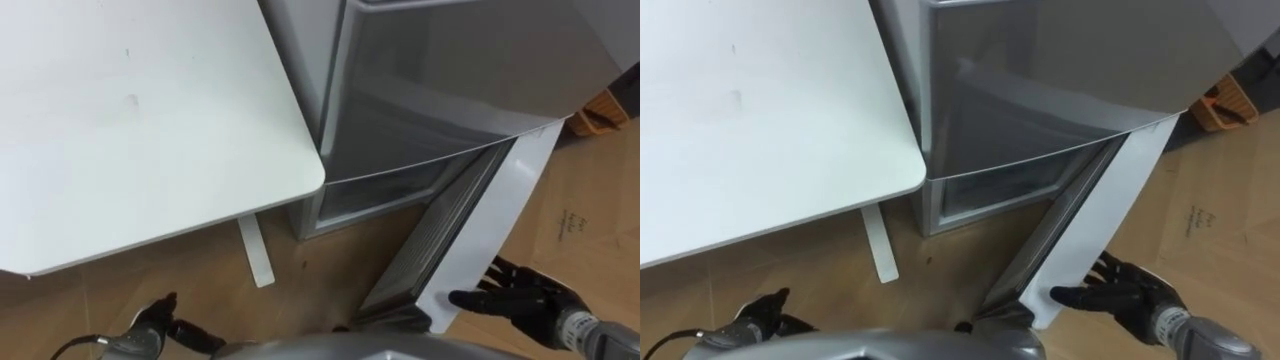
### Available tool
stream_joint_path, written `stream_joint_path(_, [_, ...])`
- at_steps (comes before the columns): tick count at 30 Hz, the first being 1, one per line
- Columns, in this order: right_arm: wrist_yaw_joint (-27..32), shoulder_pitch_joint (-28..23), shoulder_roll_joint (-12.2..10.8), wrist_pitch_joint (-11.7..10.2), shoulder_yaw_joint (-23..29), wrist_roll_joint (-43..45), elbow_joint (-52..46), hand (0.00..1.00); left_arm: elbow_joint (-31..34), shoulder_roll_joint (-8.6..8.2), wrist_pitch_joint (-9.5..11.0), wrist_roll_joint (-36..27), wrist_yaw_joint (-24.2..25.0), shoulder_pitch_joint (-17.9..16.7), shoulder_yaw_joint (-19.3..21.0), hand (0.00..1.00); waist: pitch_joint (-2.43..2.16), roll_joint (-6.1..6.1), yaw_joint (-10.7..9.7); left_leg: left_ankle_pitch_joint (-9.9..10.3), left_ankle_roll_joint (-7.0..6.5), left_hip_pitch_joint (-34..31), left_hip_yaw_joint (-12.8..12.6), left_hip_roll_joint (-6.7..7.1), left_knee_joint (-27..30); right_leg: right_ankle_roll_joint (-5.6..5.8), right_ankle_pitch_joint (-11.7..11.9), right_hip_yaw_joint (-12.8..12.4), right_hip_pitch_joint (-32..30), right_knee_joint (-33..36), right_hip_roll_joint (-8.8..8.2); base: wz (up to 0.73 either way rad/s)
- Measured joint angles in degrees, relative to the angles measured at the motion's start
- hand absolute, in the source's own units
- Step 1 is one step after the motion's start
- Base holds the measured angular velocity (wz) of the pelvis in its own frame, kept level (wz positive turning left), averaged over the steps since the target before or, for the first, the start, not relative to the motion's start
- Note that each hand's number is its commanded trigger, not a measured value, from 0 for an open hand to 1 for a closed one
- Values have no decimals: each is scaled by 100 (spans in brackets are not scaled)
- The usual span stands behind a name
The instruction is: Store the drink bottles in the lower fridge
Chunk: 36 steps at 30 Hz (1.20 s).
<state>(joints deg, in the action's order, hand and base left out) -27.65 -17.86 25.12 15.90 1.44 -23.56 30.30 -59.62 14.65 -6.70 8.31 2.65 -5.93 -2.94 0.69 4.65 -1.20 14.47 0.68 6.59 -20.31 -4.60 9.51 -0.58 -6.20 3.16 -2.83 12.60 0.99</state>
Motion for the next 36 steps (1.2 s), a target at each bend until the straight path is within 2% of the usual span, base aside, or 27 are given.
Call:
stream_joint_path(10, [0, 0, -56, 28, -25, -16, -36, 0, 18, 20, -46, -136, -108, 15, -187, 0, 11, -27, 23, -1, 0, -9, 0, -3, 4, -1, 11, 16, -5, -5, 1, 0])
stream_joint_path(14, [156, -9, -73, 123, -128, 28, -212, 0, 117, 30, -41, -209, -205, 56, -447, 0, 8, -22, 128, -14, -11, -20, -14, 5, 9, -4, 60, 23, -13, -18, -1, -4])
stream_joint_path(16, [198, -9, -93, 130, -258, 122, -359, 0, 116, 32, -48, -199, -209, 121, -523, 0, 11, -25, 255, -23, -11, -14, -50, 2, 7, -15, 97, 41, -17, -31, 2, -11])
stream_joint_path(18, [206, 40, -239, 126, -657, 141, -774, 0, 117, 21, -62, -189, -232, 263, -694, 0, 8, -18, 475, -60, 10, -60, -64, -34, 9, -56, 179, 97, -26, -114, 19, -3])
stream_joint_path(19, [204, 117, -316, 125, -815, 137, -863, 0, 117, 27, -69, -189, -247, 294, -771, 0, 8, -18, 513, -67, 20, -81, -51, -44, 19, -73, 193, 146, -32, -127, 15, 10])
stream_joint_path(21, [-154, 707, -783, 0, -1652, 71, -1076, 0, 115, 23, -94, -177, -307, 386, -935, 0, 3, -33, 655, -119, 79, -140, 33, -64, 31, -145, 237, 257, -26, -208, 21, 16])
stream_joint_path(22, [-307, 930, -902, -46, -1894, 15, -1103, 0, 112, 3, -94, -176, -327, 398, -976, 0, -4, -47, 671, -137, 91, -166, 74, -63, 34, -155, 242, 307, -27, -222, 23, 40])
stream_joint_path(23, [-579, 1326, -1224, -155, -2312, -211, -1098, 0, 98, -35, -90, -181, -349, 437, -1041, 0, -40, -95, 661, -185, 105, -246, 235, -61, 32, -172, 252, 461, -5, -297, 20, 64])
stream_joint_path(24, [-778, 1690, -1472, -151, -2684, -330, -1049, 0, 86, -116, -88, -186, -345, 473, -1088, 0, -91, -144, 663, -232, 107, -301, 385, -43, 23, -181, 244, 606, 12, -325, 14, 73])
stream_joint_path(25, [-888, 1849, -1520, -143, -2837, -386, -959, 0, 67, -161, -80, -191, -337, 494, -1087, 0, -95, -170, 705, -255, 104, -297, 466, -31, 19, -182, 235, 676, 39, -343, -1, 69])
stream_joint_path(26, [-1095, 1937, -1561, -135, -2973, -388, -920, 0, 43, -239, -73, -218, -316, 504, -1084, 0, -99, -241, 844, -317, 92, -302, 584, 3, 0, -179, 227, 807, 78, -405, -39, 59])
stream_joint_path(28, [-1296, 1966, -1633, -149, -2978, -461, -953, 0, 46, -266, -93, -320, -245, 436, -1078, 0, -100, -314, 889, -343, 68, -375, 732, 43, 0, -161, 179, 952, 78, -391, -101, 46])
stream_joint_path(30, [-1351, 1977, -1670, -157, -3066, -545, -1025, 0, 51, -257, -98, -317, -181, 412, -976, 0, -95, -298, 962, -347, 61, -420, 800, 57, -2, -148, 150, 1010, 87, -391, -122, 18])
stream_joint_path(36, [-1477, 1984, -1671, -157, -3208, -546, -1024, 0, 63, -292, -70, -324, -193, 434, -859, 0, -61, -279, 943, -337, 45, -408, 954, 112, -52, -87, 85, 1113, 171, -401, -161, 12])
